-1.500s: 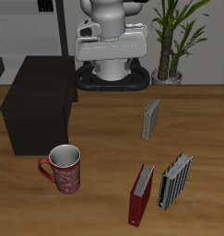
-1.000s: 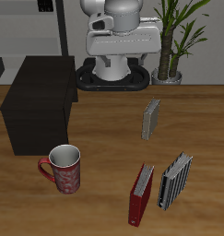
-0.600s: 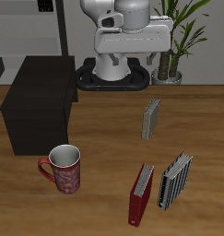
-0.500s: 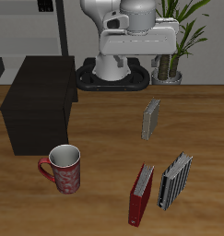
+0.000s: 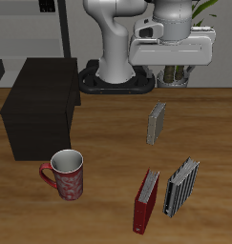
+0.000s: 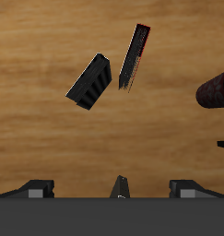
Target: Place the striped book in the top region of the shelf
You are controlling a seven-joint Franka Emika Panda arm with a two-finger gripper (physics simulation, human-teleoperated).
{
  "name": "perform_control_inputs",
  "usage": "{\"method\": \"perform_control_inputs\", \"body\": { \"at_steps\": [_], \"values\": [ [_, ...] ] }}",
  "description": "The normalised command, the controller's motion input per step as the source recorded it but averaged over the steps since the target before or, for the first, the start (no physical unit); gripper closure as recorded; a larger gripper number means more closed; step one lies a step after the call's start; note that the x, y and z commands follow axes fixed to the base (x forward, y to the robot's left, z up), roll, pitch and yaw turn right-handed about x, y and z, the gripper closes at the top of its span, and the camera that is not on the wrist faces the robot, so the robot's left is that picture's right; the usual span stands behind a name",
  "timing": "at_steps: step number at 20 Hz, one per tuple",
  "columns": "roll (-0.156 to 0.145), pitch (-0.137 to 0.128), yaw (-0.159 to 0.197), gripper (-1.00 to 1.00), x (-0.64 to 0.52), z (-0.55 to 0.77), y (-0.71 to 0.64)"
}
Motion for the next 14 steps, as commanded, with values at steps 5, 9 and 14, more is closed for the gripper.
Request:
{"method": "perform_control_inputs", "body": {
  "at_steps": [5, 9, 14],
  "values": [
    [-0.017, 0.002, -0.009, -1.00, 0.32, -0.08, 0.33],
    [0.007, -0.021, 0.000, -1.00, 0.36, -0.10, 0.24],
    [-0.006, -0.032, -0.042, -1.00, 0.31, -0.10, 0.00]
  ]
}}
